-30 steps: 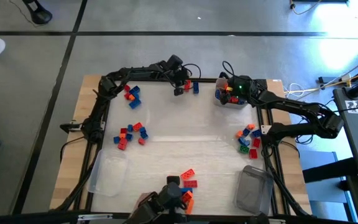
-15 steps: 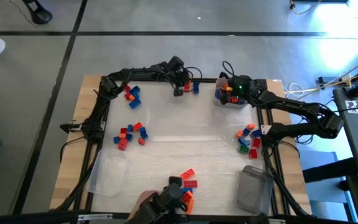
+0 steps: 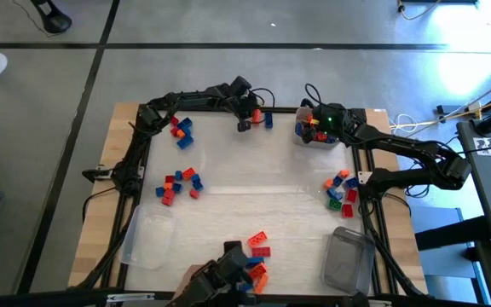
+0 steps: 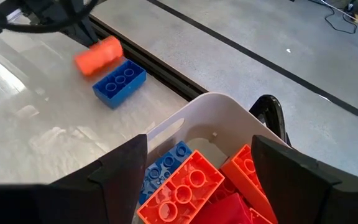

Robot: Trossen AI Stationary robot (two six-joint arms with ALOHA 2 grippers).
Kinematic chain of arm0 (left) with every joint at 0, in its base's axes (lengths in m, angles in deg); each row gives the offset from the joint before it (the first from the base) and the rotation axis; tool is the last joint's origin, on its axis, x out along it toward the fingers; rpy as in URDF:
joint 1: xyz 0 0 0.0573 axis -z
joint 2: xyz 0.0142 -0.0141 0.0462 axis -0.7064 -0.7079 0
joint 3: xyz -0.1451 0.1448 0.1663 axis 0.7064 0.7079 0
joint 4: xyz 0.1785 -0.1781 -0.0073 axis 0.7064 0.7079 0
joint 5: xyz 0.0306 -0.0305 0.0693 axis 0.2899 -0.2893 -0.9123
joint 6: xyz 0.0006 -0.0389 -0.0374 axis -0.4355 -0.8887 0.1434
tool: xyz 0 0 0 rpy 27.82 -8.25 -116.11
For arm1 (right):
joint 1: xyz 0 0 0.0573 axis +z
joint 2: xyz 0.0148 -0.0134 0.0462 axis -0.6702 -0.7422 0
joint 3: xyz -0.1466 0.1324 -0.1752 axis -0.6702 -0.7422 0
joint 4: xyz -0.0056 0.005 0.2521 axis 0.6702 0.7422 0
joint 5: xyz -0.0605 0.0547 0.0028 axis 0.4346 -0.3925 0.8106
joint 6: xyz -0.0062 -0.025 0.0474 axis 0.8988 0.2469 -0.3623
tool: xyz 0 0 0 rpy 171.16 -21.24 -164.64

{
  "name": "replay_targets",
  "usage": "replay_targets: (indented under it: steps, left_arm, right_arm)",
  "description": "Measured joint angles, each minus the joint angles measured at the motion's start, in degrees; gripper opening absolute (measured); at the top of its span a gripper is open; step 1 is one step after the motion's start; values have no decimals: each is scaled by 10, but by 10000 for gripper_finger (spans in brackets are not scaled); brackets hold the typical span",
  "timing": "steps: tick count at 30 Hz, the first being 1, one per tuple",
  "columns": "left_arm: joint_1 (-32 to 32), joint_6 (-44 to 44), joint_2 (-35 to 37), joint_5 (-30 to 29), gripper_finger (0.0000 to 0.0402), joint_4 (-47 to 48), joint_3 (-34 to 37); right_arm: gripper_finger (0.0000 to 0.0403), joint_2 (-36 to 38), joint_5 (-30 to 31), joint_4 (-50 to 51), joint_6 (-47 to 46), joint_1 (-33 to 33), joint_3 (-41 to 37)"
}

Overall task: Sort blocks by size
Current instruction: Put the orange game piece into the gray bin, then put the blue game piece into the gray bin

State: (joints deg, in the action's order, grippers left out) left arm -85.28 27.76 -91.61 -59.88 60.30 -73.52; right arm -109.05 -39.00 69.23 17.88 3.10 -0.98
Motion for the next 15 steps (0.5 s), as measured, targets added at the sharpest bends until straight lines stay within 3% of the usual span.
replay_targets:
  steps: [9,15]
  left_arm:
    - [15,66,1,-49,1,93,-1]
    - [30,43,29,-59,1,107,2]
  right_arm:
    - [285,0,0,0,2,0,0]
    - [285,0,0,1,2,0,0]
